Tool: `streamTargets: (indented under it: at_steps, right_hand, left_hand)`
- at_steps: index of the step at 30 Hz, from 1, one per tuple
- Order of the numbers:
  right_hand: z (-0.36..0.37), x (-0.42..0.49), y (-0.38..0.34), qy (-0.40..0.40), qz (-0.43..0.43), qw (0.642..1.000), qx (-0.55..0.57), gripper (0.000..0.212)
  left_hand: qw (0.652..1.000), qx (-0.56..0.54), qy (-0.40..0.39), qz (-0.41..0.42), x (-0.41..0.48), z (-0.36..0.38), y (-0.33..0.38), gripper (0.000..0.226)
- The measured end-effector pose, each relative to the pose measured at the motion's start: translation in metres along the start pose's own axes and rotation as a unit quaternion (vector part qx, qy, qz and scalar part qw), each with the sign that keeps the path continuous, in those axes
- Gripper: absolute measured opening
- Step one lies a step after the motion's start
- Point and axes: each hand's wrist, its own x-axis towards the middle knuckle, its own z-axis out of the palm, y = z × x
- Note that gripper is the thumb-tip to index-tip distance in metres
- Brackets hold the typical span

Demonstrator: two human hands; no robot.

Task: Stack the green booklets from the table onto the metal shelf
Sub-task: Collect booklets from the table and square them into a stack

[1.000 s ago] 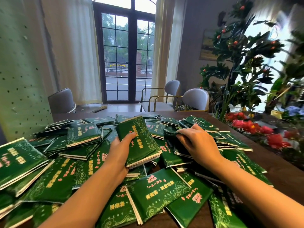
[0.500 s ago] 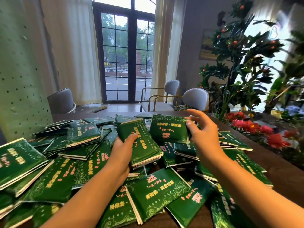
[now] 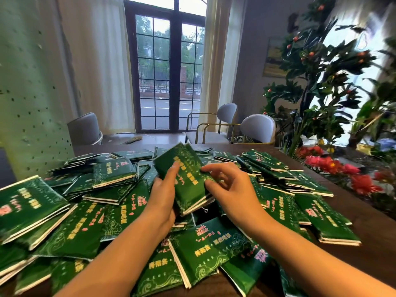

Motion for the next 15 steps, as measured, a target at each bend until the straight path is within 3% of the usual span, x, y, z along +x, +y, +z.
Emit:
streamTargets:
  at_steps: [3, 9, 15]
  right_hand:
    - [0.002, 0.003, -0.003, -0.040, -0.038, 0.993, -0.103, 0.025]
    - [-0.008, 0.052, 0.010, -0.007, -0.057, 0.972, -0.229, 0.024]
    - [-0.005, 0.083, 0.046, -0.140, 0.041, 0.913, -0.382, 0.063]
  left_hand:
    - [0.999, 0.030, 0.022, 0.029, 0.002, -0.002, 0.000, 0.038]
    - [0.994, 0.031, 0.065, 0.083, 0.002, -0.007, 0.007, 0.032]
    - [0.986, 0.038, 0.087, 0.139, 0.000, -0.007, 0.013, 0.024]
